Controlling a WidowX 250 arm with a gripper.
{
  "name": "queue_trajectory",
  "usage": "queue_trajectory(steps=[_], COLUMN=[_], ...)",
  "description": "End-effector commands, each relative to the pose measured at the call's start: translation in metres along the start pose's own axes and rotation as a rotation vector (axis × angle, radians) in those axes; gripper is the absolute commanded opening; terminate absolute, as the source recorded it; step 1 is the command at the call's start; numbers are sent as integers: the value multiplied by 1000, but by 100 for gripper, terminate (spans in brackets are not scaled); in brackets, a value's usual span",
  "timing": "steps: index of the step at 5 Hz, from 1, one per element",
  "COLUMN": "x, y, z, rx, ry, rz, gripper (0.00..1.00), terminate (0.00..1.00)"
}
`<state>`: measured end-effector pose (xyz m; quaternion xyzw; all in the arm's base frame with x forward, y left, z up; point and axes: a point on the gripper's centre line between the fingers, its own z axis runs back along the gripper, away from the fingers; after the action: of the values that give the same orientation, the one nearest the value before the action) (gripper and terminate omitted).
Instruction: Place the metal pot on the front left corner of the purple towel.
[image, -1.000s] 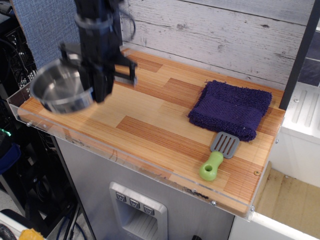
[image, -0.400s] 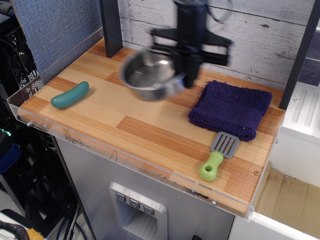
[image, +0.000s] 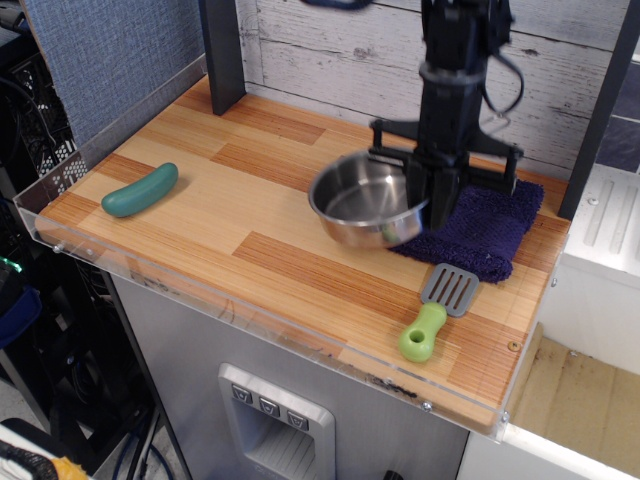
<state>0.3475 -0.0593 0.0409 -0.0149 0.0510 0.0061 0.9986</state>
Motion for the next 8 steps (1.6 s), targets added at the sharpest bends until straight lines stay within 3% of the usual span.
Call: queue_trajectory(steps=[1,2,4,5,6,8], x=[22,27,9,11,18,15], y=[-27,-46,-66,-70,-67,-52], z=[3,16,50,47,26,-11], rx=[23,36,77,73,66,43], ry=[-19,-47,-143,-131,-62,58], rz=[-100,-133,-157,-177,-162,-112], gripper=[0,0,0,0,100,100], terminate=[0,0,0,0,0,0])
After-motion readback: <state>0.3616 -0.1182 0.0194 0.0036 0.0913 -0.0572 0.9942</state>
